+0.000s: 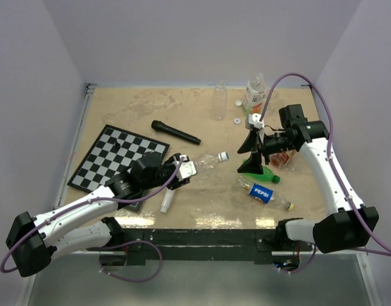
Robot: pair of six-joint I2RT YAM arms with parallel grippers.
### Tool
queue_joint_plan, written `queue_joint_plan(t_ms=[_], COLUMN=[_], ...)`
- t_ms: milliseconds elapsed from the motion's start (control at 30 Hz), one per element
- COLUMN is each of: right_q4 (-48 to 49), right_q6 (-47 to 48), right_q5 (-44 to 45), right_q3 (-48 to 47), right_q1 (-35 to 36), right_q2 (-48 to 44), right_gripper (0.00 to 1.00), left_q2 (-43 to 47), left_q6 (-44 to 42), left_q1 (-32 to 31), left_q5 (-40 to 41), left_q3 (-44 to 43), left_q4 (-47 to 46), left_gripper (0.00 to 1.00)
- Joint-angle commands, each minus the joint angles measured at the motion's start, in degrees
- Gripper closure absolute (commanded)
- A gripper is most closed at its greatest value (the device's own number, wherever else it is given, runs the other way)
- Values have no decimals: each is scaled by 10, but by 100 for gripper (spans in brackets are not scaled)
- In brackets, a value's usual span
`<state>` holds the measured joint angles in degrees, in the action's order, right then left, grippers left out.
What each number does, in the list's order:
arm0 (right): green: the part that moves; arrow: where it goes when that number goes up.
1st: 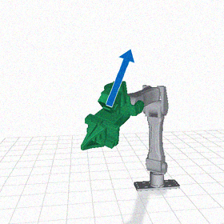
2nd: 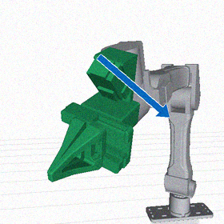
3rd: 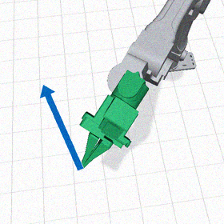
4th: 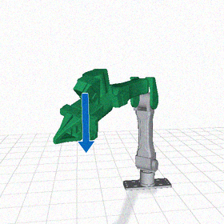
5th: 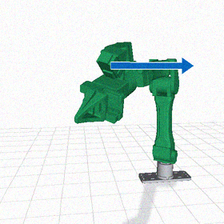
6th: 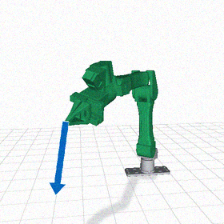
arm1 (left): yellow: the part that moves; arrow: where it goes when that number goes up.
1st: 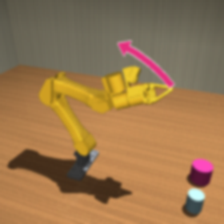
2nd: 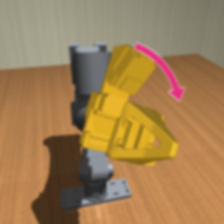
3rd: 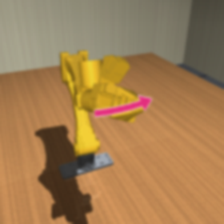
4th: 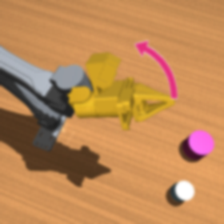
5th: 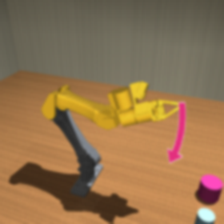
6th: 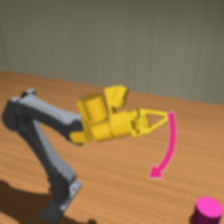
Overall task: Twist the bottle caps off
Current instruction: Unscrew the bottle cap from the plastic bottle.
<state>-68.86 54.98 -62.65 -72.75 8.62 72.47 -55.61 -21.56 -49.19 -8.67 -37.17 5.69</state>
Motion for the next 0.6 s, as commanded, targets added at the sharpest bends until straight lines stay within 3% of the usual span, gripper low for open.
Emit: queue_joint_plan(t_ms=[0,200,467,567], right_q4=[51,131,153,162], right_q6=[-113,-235,-270,-278], right_q5=[-33,-7,10,11], right_q3=[-33,-37,-49,-49], right_q1=[5,62,90,92], right_q2=[18,36,66,68], right_gripper=[18,19,24,31], left_q2=[-3,-7,-15,-15], left_q6=[11,11,11,11], left_q1=[2,2,2,3], left_q5=[2,6,7,8], left_q3=[-17,-16,-15,-15], left_q4=[-5,-5,-5,-5], left_gripper=[97,97,97,97])
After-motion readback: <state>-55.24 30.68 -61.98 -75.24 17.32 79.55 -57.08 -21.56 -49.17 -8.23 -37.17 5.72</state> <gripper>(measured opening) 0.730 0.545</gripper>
